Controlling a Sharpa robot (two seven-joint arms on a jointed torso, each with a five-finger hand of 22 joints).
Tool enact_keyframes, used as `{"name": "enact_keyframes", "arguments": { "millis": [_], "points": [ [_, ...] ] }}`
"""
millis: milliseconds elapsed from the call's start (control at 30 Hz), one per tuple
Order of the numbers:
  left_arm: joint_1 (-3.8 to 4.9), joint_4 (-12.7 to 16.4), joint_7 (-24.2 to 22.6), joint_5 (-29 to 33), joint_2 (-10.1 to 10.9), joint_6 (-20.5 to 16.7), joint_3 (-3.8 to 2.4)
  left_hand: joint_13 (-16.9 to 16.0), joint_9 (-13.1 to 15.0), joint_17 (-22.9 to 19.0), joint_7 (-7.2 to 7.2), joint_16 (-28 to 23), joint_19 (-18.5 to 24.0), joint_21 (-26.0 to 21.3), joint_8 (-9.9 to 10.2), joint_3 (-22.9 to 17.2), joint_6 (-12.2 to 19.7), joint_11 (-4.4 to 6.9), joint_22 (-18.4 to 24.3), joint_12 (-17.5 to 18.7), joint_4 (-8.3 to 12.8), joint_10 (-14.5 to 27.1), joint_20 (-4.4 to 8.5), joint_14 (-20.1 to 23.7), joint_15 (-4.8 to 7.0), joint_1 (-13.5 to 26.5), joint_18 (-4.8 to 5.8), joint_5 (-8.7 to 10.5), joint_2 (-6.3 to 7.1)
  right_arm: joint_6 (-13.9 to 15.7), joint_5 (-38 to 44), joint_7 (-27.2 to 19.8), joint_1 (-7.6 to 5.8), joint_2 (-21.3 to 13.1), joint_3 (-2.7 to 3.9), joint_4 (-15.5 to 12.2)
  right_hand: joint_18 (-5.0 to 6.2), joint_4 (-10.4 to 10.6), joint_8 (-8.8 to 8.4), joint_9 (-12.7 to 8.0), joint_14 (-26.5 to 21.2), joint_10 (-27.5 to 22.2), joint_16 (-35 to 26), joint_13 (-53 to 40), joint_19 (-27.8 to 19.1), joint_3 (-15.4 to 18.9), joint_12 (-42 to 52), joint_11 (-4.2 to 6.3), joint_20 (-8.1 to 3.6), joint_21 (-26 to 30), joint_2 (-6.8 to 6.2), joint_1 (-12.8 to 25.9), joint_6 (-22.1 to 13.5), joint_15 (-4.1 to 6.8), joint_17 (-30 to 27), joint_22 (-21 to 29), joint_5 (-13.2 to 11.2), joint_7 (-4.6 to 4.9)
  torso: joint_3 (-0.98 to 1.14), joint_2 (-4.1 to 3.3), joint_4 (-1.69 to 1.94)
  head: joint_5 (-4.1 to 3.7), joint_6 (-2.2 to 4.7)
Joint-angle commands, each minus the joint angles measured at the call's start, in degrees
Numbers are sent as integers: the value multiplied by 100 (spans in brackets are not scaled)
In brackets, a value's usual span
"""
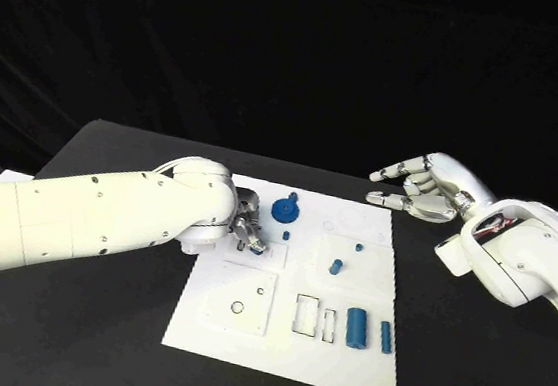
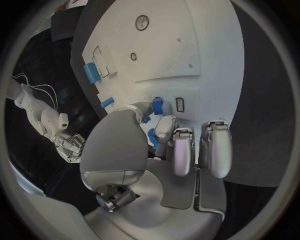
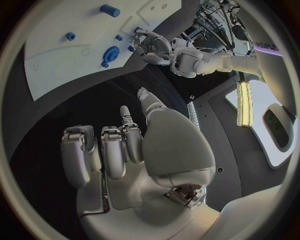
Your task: Assemble the parts on the task board
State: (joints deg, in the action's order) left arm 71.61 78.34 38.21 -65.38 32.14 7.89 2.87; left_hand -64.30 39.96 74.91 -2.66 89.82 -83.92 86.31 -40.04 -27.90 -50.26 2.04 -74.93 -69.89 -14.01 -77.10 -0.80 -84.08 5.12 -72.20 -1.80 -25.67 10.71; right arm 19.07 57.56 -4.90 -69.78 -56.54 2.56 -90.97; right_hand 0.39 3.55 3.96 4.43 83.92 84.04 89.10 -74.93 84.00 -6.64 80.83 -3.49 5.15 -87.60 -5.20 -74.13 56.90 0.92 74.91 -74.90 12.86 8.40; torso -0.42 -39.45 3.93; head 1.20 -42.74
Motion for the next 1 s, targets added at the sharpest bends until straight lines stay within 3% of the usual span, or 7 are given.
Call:
{"name": "enact_keyframes", "arguments": {
  "millis": [33,233,400,467,633,800,1000],
  "points": [
    [-49,-3,62,-22,-17,292,30,-7,-4,1509,40,18,-393,24,-26,-933,5,-2,-932,11,885,-52,-13,-592,20,11,50,-19,-55,-94,16,-39,4,0,0,-7,81,-2,6,9,559,205,-17,-1055,334,19,3,19,5,21,6,-42,47,-6,1312,-999,18,-11,2,-2,4,5,-13],
    [-51,-29,64,22,-40,301,30,-32,19,1509,54,18,-397,28,-46,-960,-22,6,-943,-11,876,-84,-11,-592,21,125,52,-7,-88,-92,16,-37,4,-2,0,-7,81,-2,6,9,559,205,-17,-1055,334,19,3,19,5,21,6,-42,47,-6,1312,-999,18,-11,-1,1,6,-3,-13],
    [-51,-157,79,118,-146,419,33,-60,64,1509,99,18,-397,24,-84,-767,-89,31,-945,-42,742,-126,4,-592,42,440,52,50,-304,-92,17,-18,4,-12,-1,-14,81,-2,6,9,559,205,-17,-1055,334,19,3,19,5,21,6,-42,47,-6,1312,-999,18,-11,-2,-2,3,11,-18],
    [-51,-181,80,131,-166,434,34,-57,66,1509,102,18,-396,22,-82,-743,-88,33,-942,-40,744,-124,6,-592,45,453,51,64,-318,-93,17,-15,4,-14,-1,-14,81,-2,6,9,559,205,-17,-1055,334,19,3,19,5,21,6,-42,47,-6,1312,-999,18,-11,-3,-4,2,12,-19],
    [-57,-326,86,209,-269,497,41,-68,75,1509,126,18,-396,17,-57,-526,-95,50,-941,-44,766,-116,23,-592,64,551,51,292,-420,-103,20,-9,3,-14,-1,-12,82,-3,6,9,558,203,-21,-1051,333,23,-3,20,4,21,8,-45,49,-5,1306,-998,29,-11,-3,-4,-11,12,-28],
    [-61,-401,85,258,-307,518,47,-92,73,1509,133,18,-403,25,-43,-390,-120,56,-958,-63,741,-123,30,-592,68,640,54,370,-422,-111,21,-6,3,-14,-2,-15,82,-3,6,9,558,203,-21,-1051,333,23,-3,20,4,21,8,-45,49,-5,1306,-998,29,-11,5,-2,7,-1,-39],
    [-63,-443,85,261,-325,574,49,-158,69,1509,158,18,-400,14,-31,-183,-184,76,-946,-118,682,-158,41,-592,82,782,51,377,-394,-118,21,-4,3,-15,-2,-18,82,-3,6,9,558,203,-21,-1051,333,23,-3,20,4,21,8,-45,49,-5,1306,-998,29,-11,0,4,-1,5,-51]
  ]
}}
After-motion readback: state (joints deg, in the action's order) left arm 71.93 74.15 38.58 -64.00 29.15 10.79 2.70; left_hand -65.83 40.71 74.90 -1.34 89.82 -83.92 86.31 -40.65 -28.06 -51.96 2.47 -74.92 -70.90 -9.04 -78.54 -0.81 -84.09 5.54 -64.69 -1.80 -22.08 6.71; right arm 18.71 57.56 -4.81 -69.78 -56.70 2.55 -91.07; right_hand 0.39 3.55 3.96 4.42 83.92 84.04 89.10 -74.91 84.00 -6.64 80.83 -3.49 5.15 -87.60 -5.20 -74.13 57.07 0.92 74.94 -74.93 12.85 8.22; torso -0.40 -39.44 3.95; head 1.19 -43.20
